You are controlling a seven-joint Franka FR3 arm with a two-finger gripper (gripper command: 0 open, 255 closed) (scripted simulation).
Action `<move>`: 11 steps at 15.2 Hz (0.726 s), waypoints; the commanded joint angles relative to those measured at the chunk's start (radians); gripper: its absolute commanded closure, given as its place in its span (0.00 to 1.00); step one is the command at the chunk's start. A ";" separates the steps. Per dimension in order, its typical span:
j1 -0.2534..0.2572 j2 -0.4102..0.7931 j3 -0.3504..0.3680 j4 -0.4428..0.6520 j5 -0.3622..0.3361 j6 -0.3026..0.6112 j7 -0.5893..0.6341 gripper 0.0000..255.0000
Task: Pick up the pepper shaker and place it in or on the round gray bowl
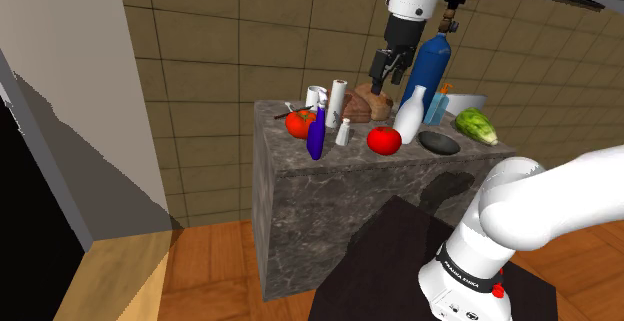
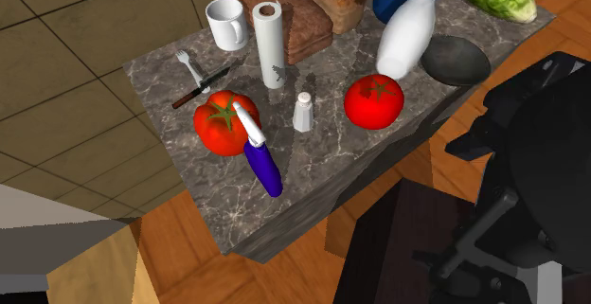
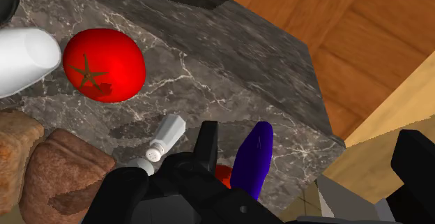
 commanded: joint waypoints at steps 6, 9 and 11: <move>-0.021 0.100 -0.075 -0.035 -0.040 0.137 -0.081 0.00; -0.032 0.175 -0.119 -0.039 -0.059 0.218 -0.128 0.00; -0.039 0.230 -0.148 -0.035 -0.068 0.270 -0.160 0.00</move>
